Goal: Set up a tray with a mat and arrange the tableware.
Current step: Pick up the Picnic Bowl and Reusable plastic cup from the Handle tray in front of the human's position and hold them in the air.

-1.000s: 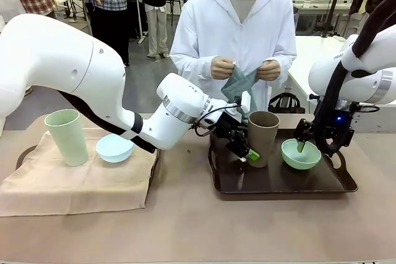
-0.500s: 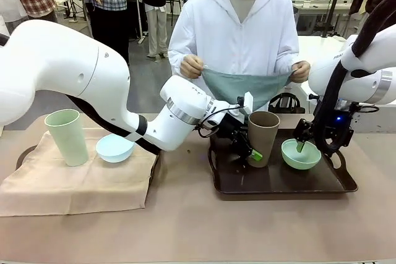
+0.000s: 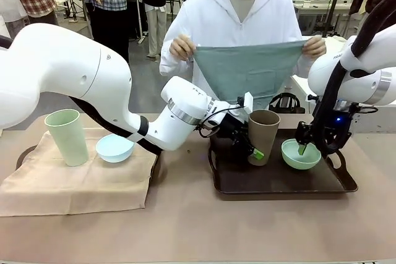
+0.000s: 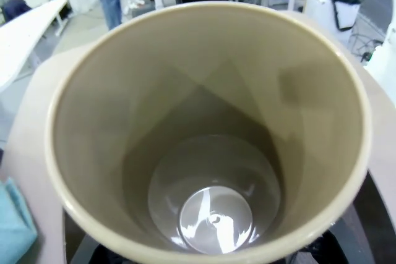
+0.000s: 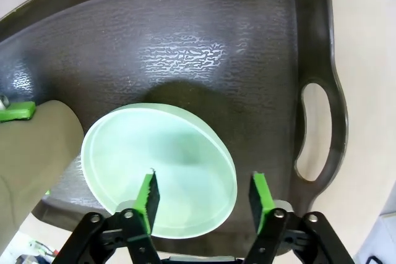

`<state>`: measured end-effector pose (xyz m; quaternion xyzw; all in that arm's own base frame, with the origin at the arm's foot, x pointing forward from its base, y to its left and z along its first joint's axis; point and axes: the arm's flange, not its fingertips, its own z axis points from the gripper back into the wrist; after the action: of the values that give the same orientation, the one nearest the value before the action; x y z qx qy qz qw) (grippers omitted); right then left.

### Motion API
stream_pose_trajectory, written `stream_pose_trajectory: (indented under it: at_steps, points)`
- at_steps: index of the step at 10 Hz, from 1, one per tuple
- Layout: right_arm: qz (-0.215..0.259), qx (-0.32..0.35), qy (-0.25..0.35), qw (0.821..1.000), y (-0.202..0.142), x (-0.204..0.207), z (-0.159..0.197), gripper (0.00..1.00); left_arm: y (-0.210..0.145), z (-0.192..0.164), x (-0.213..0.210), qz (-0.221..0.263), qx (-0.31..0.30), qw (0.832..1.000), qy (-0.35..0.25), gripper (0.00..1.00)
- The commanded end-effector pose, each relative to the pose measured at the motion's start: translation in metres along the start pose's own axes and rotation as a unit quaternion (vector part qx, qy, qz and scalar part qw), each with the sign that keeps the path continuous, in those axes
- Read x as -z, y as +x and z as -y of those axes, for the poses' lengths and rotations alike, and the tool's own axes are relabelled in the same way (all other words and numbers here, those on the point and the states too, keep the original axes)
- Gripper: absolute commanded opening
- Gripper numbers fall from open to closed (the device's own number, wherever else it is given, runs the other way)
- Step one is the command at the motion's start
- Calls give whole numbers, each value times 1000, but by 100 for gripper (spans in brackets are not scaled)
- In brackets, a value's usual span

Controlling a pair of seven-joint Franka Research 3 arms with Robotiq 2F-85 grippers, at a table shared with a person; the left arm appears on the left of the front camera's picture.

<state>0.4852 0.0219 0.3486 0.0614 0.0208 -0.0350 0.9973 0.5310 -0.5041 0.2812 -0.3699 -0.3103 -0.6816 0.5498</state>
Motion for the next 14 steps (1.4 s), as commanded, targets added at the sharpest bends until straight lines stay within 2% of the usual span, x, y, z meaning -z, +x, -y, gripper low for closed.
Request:
stream_pose_trajectory:
  at_steps: [1, 2, 3, 4, 5, 6, 7, 8, 9, 11, 14]
  points:
    - [6, -8, 16, 1000, 0, 4, 1, 39, 2, -2, -1, 13, 11, 1000, 7, 36]
    - [3, -7, 15, 1000, 0, 4, 2, 24, 3, -2, -1, 13, 10, 1000, 7, 0]
    - [1, -6, 14, 1000, 0, 4, 3, 0, 3, -2, -1, 13, 10, 1000, 8, 0]
    - [0, -6, 13, 1000, 0, 4, 3, 0, 4, -2, -2, 13, 9, 1000, 8, 0]
    - [-1, -6, 13, 1000, 0, 4, 4, 0, 4, -2, -2, 14, 8, 1000, 8, 22]
    - [-1, -6, 12, 1000, -1, 4, 4, 0, 5, -2, -3, 14, 8, 1000, 8, 22]
    - [-2, -7, 11, 1000, -1, 4, 4, 0, 6, -1, -4, 14, 7, 1000, 10, 0]
    - [0, -4, 10, 1000, -2, 3, 4, 0, 9, 1, -8, 9, 6, 1000, 13, 22]
    - [-2, -1, 8, 1000, -8, -9, 3, 0, 14, 8, -16, 1, 0, 1000, 14, 0]
    - [18, -26, 17, 999, -34, -73, 7, 0, 41, 33, -56, -1, -6, 999, 37, 0]
    - [41, -47, 14, 998, -75, -173, 9, 0, 106, 75, -113, -1, 5, 996, 84, 0]
